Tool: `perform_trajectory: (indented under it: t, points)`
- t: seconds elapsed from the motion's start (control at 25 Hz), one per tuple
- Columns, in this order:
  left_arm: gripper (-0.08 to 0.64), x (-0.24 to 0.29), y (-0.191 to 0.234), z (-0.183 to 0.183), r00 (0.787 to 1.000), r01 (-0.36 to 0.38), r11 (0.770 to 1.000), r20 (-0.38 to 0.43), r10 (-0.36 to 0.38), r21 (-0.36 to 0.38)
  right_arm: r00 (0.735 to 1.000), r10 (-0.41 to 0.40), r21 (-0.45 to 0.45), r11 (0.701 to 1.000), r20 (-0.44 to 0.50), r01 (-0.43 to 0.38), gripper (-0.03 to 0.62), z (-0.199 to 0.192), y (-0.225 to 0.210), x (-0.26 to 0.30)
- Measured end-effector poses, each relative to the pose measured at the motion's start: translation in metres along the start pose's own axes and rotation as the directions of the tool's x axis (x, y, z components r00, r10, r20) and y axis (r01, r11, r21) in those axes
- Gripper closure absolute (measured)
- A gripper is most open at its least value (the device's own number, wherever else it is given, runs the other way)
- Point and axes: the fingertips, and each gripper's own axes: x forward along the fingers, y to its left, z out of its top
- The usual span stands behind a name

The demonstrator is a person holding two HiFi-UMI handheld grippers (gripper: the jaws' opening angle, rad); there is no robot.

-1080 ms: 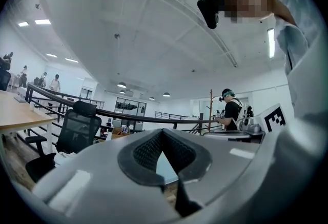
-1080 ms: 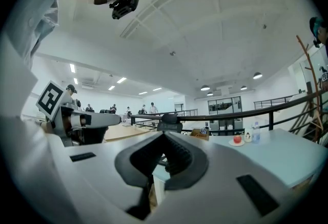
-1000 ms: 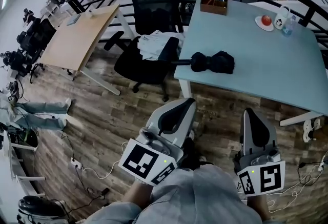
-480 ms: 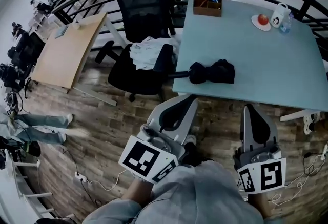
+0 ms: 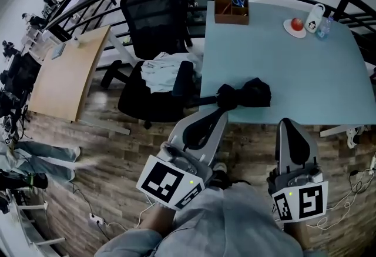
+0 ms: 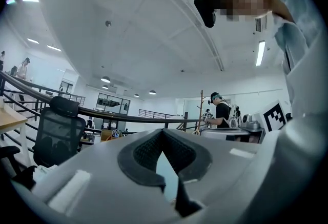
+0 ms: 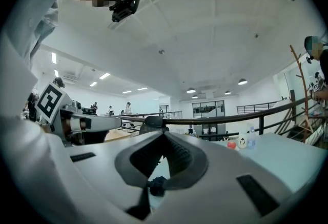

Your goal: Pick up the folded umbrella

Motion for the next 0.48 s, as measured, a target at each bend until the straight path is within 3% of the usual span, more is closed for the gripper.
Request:
perform_trajectory:
  t: [0.48]
  points:
    - [0.555,0.015,0.04,-0.011,0.999,0.048,0.999,-0.008,-0.048,-0.021,0.999,-0.049,-0.009,0.999,-0.018,0.049,0.592,-0.009,0.008,0.037]
